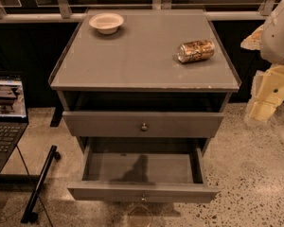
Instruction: Close middle drawer
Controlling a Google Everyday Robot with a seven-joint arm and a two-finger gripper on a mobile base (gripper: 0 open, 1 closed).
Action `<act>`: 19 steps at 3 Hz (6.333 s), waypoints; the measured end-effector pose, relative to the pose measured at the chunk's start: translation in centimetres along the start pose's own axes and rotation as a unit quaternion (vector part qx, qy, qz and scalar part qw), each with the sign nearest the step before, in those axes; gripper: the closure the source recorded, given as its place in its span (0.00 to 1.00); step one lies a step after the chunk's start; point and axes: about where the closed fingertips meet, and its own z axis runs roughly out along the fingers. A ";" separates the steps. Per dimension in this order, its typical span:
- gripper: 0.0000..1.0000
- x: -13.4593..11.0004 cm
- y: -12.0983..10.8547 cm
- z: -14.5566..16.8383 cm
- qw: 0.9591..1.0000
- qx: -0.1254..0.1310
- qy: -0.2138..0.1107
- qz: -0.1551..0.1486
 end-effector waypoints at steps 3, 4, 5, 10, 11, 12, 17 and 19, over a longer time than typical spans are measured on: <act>0.00 1.0 2.1 2.1 0.999 0.002 -0.052 0.016; 0.00 3.5 5.0 8.1 0.989 -0.023 -0.124 0.080; 0.00 4.0 5.6 12.7 0.969 -0.022 -0.203 0.138; 0.77 5.7 6.7 22.4 0.930 -0.048 -0.280 0.235; 0.98 6.5 7.8 23.4 0.925 -0.041 -0.285 0.250; 1.00 7.5 11.4 26.5 0.905 -0.028 -0.300 0.300; 1.00 20.6 16.0 49.7 0.808 0.045 -0.197 0.554; 1.00 19.0 14.8 50.3 0.803 0.029 -0.218 0.554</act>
Offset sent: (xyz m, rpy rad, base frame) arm -0.0041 -0.0022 -0.0075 0.0384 -0.0144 0.0008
